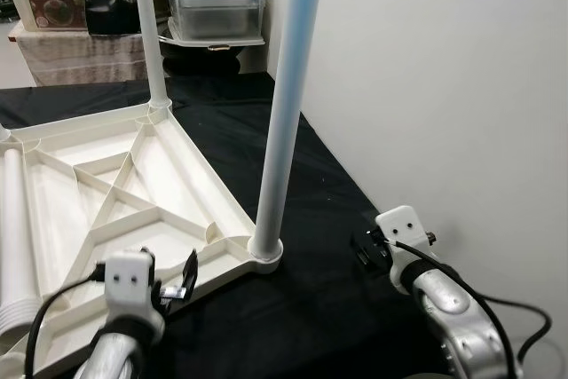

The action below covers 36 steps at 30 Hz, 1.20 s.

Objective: Building children table

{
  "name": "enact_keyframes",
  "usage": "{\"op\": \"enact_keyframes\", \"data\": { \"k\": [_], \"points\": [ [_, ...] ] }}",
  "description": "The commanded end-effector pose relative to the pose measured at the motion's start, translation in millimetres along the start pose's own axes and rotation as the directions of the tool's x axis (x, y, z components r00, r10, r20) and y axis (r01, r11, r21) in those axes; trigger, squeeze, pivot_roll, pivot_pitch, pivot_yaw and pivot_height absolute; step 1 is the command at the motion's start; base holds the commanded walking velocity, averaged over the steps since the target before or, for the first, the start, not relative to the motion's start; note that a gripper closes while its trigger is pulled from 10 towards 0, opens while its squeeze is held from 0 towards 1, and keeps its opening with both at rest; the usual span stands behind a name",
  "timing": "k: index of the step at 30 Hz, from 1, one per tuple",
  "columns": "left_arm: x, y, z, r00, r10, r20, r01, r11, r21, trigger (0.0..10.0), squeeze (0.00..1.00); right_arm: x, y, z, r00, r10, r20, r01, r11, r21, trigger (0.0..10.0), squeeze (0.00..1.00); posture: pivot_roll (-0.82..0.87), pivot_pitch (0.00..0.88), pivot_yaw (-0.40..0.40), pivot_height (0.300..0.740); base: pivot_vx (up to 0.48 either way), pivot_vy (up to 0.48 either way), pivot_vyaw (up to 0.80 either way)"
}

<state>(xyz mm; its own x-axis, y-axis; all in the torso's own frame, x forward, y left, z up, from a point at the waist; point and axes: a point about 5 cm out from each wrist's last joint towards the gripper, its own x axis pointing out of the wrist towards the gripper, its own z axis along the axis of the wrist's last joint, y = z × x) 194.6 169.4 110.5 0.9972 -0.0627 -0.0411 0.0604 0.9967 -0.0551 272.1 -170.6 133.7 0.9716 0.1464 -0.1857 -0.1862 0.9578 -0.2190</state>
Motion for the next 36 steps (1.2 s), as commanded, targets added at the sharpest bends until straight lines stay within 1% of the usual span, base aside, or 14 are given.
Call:
{"op": "enact_keyframes", "data": {
  "k": [1, 5, 10, 13, 18, 20, 24, 25, 27, 29, 32, 34, 35, 36],
  "points": [
    [-0.5, -1.6, 2, 1.0, 0.006, 0.004, -0.006, 1.0, 0.006, 10.0, 0.0, -0.2, -1.4, 7, 0.999, -0.005, 0.038, 0.004, 1.0, 0.026, 10.0, 0.0, 0.03, 0.0, -0.104, 0.74, 0.0, 0.0, 0.0],
    [-0.4, -0.7, 7, 0.999, 0.023, 0.023, -0.023, 1.0, 0.017, 10.0, 0.0, 2.7, 5.5, 7, 0.999, 0.025, 0.031, -0.027, 0.998, 0.051, 10.0, 0.0, 0.05, 0.0, -0.114, 0.74, 0.0, 0.0, 0.0],
    [-2.2, -0.7, 15, 0.997, 0.049, 0.058, -0.052, 0.998, 0.046, 10.0, 0.0, 4.3, 12.7, 9, 0.996, 0.065, 0.066, -0.07, 0.994, 0.078, 10.0, 0.0, 0.05, 0.0, -0.116, 0.74, 0.0, 0.0, 0.0],
    [-1.7, 1.2, 21, 0.994, 0.069, 0.085, -0.075, 0.995, 0.068, 10.0, 0.0, 5.1, 14.0, 9, 0.994, 0.071, 0.079, -0.078, 0.993, 0.086, 10.0, 0.0, 0.05, 0.0, -0.117, 0.74, 0.0, 0.427, 0.0],
    [-1.8, 0.3, 22, 0.995, 0.06, 0.085, -0.068, 0.994, 0.088, 10.0, 0.0, 6.1, 14.1, 9, 0.994, 0.06, 0.088, -0.067, 0.994, 0.088, 10.0, 0.0, 0.05, 0.0, -0.116, 0.74, 0.0, 0.48, 0.0],
    [-2.0, -0.4, 22, 0.995, 0.056, 0.085, -0.063, 0.994, 0.089, 10.0, 0.0, 6.5, 13.2, 10, 0.995, 0.047, 0.091, -0.055, 0.995, 0.084, 10.0, 0.0, 0.05, 0.0, -0.114, 0.74, 0.0, 0.48, 0.79],
    [-1.8, -1.7, 22, 0.996, 0.047, 0.08, -0.054, 0.995, 0.089, 10.0, 0.0, 6.9, 8.6, 10, 0.996, 0.004, 0.089, -0.011, 0.996, 0.084, 10.0, 0.0, 0.05, 0.0, -0.114, 0.74, 0.0, 0.476, 0.8],
    [-2.0, -2.1, 22, 0.996, 0.043, 0.077, -0.05, 0.994, 0.095, 10.0, 0.0, 6.2, 5.1, 9, 0.996, -0.018, 0.091, 0.008, 0.994, 0.105, 10.0, 0.0, 0.05, 0.0, -0.114, 0.74, 0.0, 0.476, 0.0],
    [-2.0, -2.0, 22, 0.996, 0.044, 0.077, -0.051, 0.994, 0.096, 10.0, 0.0, 6.2, 2.7, 8, 0.996, -0.032, 0.087, 0.023, 0.994, 0.103, 10.0, 0.0, 0.05, 0.0, -0.114, 0.74, 0.0, 0.476, 0.0],
    [-1.7, -1.8, 22, 0.996, 0.043, 0.08, -0.051, 0.992, 0.111, 10.0, 0.0, 9.1, -5.9, 2, 0.994, -0.1, 0.039, 0.098, 0.994, 0.049, 10.0, 0.0, 0.05, 0.0, -0.115, 0.74, 0.0, 0.0, 0.0],
    [-1.6, -1.8, 22, 0.996, 0.042, 0.081, -0.051, 0.992, 0.115, 10.0, 0.0, 9.8, -7.7, 1, 0.993, -0.115, 0.028, 0.114, 0.993, 0.037, 10.0, 0.0, 0.05, 0.0, -0.115, 0.74, 0.0, 0.0, 0.0],
    [-1.6, -2.9, 20, 0.996, 0.04, 0.075, -0.049, 0.993, 0.111, 10.0, 0.0, 12.4, -20.5, -14, 0.973, -0.215, -0.078, 0.218, 0.975, 0.035, 10.0, 0.0, 0.06, 0.0, -0.116, 0.74, 0.0, 0.0, 0.0],
    [-1.5, -3.4, 20, 0.997, 0.04, 0.073, -0.048, 0.993, 0.111, 10.0, 0.0, 12.4, -27.0, -24, 0.954, -0.263, -0.146, 0.27, 0.962, 0.033, 10.0, 0.0, 0.06, 0.0, -0.117, 0.74, 0.0, 0.0, 0.0],
    [-1.5, -3.4, 20, 0.997, 0.04, 0.073, -0.048, 0.993, 0.111, 10.0, 0.0, 12.4, -27.0, -24, 0.954, -0.263, -0.146, 0.27, 0.962, 0.033, 10.0, 0.0, 0.06, 0.0, -0.117, 0.74, 0.0, 0.0, 0.0]
  ]
}}
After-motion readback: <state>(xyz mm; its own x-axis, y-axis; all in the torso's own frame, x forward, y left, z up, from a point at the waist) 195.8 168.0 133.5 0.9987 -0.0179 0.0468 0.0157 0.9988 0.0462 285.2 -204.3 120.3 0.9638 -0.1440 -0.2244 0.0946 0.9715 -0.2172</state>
